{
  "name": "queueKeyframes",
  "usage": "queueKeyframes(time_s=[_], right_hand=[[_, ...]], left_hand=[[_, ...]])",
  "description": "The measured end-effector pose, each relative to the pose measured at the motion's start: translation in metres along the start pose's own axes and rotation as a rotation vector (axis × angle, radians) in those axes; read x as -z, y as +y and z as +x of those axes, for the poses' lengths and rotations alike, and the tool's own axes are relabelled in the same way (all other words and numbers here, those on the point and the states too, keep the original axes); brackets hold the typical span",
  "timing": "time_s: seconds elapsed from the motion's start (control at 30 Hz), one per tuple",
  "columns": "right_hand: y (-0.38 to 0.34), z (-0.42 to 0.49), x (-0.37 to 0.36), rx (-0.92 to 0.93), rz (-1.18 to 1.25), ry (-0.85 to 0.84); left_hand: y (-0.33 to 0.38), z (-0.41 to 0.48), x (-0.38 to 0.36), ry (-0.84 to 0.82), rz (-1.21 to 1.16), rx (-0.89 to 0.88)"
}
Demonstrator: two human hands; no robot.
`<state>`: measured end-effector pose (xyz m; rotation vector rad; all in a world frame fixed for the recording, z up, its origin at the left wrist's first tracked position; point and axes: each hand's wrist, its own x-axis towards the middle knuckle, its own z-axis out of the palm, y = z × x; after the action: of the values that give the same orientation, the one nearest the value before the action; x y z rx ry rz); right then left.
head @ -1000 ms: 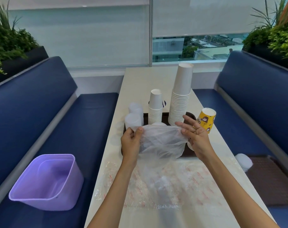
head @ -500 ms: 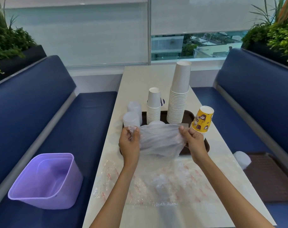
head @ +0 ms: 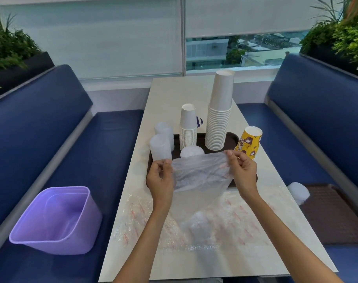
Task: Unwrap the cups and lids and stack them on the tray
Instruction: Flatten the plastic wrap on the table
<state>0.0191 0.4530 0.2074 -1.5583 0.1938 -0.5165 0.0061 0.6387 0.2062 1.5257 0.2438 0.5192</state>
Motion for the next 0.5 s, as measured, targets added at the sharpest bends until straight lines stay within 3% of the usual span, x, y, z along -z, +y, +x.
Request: queueKeyframes(time_s=[0.33,0.5], right_hand=[[-0.014,0.004,0.0,0.151,0.029,0.11],[-0.02,0.008,-0.002,0.194,-0.045,-0.002]], left_hand=[[0.016,0.005,-0.004,0.108,0.018,-0.056],[-0.003,0.014,0.015,0.016,0.417,0.02]])
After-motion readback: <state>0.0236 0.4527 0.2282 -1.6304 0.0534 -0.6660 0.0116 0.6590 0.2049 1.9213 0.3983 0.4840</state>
